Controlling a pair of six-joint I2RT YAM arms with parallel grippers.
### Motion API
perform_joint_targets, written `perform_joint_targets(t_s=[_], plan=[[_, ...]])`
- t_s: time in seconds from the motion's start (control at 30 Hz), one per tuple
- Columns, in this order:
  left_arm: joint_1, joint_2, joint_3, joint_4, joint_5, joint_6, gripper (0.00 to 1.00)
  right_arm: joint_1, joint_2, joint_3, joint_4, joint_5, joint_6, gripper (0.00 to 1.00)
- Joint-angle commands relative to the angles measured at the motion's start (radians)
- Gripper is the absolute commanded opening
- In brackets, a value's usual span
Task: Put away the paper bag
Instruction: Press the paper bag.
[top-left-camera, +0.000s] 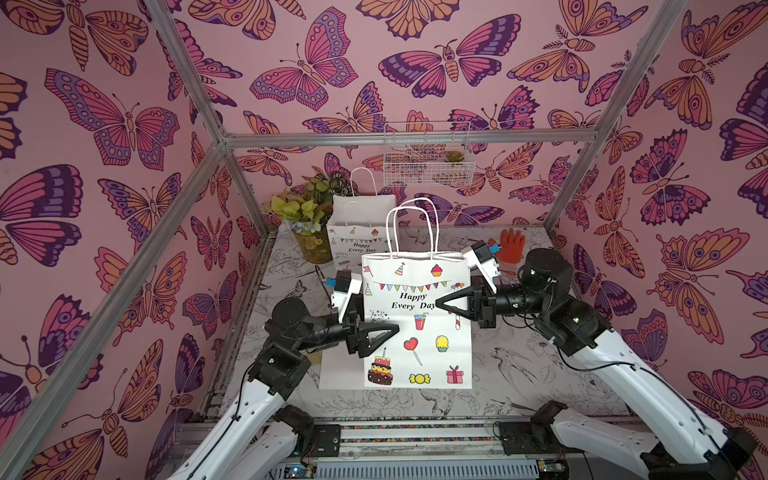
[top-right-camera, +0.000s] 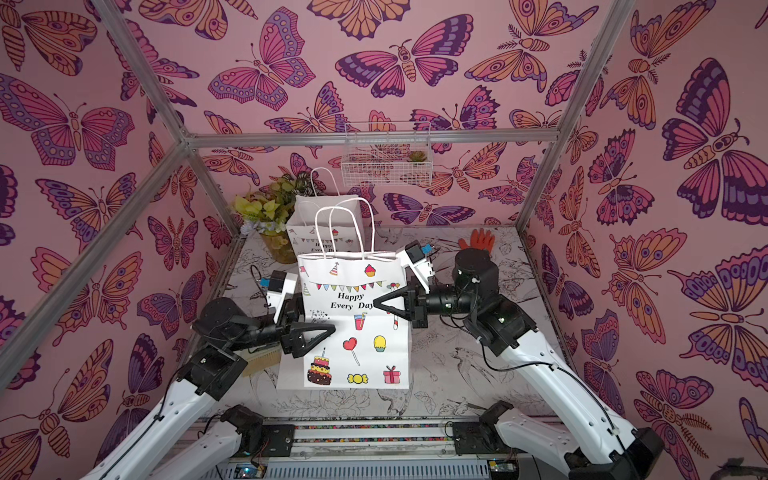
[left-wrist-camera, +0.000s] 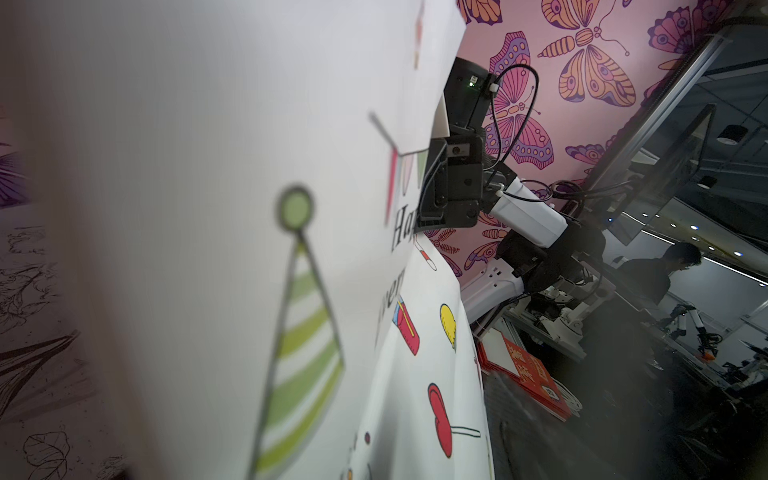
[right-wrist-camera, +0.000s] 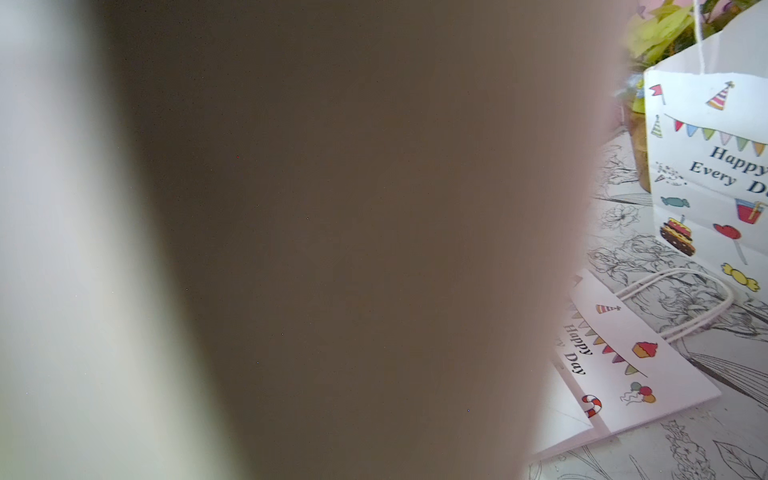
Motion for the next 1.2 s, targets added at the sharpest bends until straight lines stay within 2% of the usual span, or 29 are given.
perform_joint_targets(t_s=[0.0,0.1,0.23,0.33,0.47,0.6,0.9,0.97,1.03,1.17], plan=[[0.009,0.005,-0.025,0.093,0.035,-0.033,0.96,-0.01,-0.057,-0.014,0.039,-0.104,-0.003,0.0],[0.009,0.011,-0.021,0.18,0.05,-0.103,0.96,-0.016,-0.095,-0.03,0.013,-0.167,-0.021,0.0],[-0.009,0.006,-0.02,0.311,0.079,-0.197,0.92,-0.058,-0.143,-0.043,0.011,-0.235,-0.018,0.0],[-0.039,0.008,-0.007,0.32,0.088,-0.203,0.9,-0.098,-0.146,-0.038,0.013,-0.251,-0.002,0.0],[-0.049,0.035,-0.005,0.32,0.096,-0.2,0.8,-0.101,-0.098,-0.019,0.021,-0.273,0.026,0.0],[-0.061,0.039,0.002,0.321,0.101,-0.199,0.66,-0.101,-0.071,-0.011,0.016,-0.278,0.023,0.0],[-0.067,0.007,0.0,0.293,0.101,-0.186,0.13,-0.102,-0.048,0.026,-0.017,-0.225,0.016,0.0],[-0.067,-0.006,0.002,0.273,0.091,-0.173,0.05,-0.102,-0.052,0.031,-0.036,-0.203,0.01,0.0],[-0.066,-0.019,0.008,0.232,0.077,-0.146,0.02,-0.102,-0.057,0.038,-0.058,-0.176,0.007,0.06],[-0.066,-0.036,0.015,0.162,0.046,-0.105,0.0,-0.102,-0.082,0.037,-0.054,-0.129,0.032,0.34]])
